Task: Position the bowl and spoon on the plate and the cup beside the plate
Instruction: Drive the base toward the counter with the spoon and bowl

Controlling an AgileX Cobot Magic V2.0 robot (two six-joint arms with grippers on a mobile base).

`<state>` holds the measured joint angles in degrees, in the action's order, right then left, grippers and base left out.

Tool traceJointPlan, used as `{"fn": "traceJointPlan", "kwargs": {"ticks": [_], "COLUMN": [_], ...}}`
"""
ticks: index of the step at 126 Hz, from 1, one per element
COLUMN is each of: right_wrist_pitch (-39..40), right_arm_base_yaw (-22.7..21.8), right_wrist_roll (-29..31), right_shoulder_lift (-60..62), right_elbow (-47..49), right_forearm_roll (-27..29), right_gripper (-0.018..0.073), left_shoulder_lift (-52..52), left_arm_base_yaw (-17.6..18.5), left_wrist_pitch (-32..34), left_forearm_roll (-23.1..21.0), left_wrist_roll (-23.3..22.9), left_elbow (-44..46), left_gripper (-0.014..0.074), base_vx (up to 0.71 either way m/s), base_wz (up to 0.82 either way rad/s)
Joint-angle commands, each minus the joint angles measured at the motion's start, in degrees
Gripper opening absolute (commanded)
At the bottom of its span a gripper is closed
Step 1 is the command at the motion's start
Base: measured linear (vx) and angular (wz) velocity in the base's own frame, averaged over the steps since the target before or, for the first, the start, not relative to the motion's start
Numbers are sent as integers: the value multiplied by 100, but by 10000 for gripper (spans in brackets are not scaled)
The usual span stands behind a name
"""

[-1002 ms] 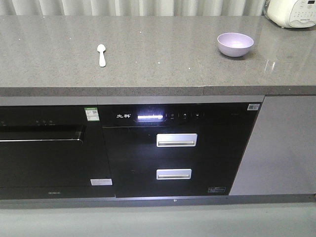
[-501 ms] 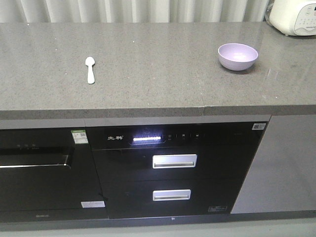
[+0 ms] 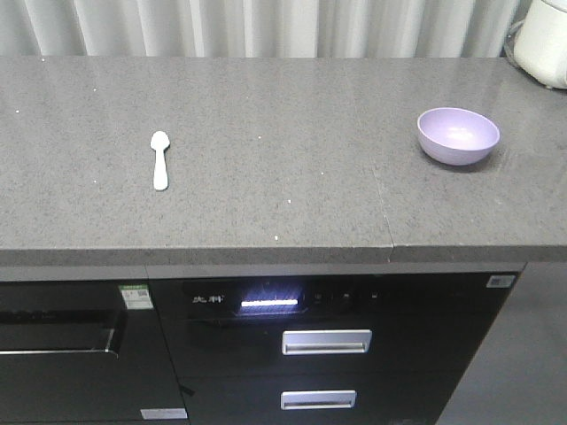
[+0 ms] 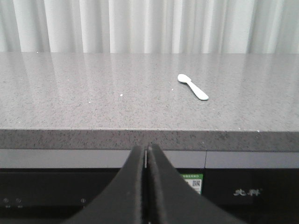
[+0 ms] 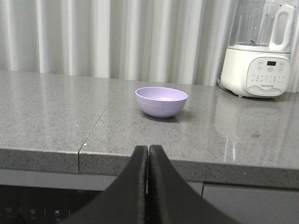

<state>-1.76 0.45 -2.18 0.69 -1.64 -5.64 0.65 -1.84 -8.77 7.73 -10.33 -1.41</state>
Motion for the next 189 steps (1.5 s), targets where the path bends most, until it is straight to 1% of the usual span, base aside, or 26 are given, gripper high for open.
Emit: {"fn": "traceJointPlan", "kwargs": {"ticks": [1,99,189], "right_wrist_pitch": [443,443,443], "right_arm_base_yaw": [-43,-43,-43], "right_wrist_roll": [56,56,56], "right_shoulder_lift": [-54,-54,-54], "right_elbow": [-36,-36,-36], "right_forearm_roll": [-48,-48,-48], "right_gripper": [-1,-1,-1], "left_shoulder_lift": [87,87,87], "left_arm_base_yaw": [35,35,35], "left_wrist_pitch": [419,419,419], "left_forearm_roll": [-39,-39,-39], "left_wrist_roll": [-39,-39,-39], "left_elbow": [-32,-32,-32], "left_gripper": [-6,-6,-6], "base_vx": [21,19,7], "base_wz": [3,2,0]}}
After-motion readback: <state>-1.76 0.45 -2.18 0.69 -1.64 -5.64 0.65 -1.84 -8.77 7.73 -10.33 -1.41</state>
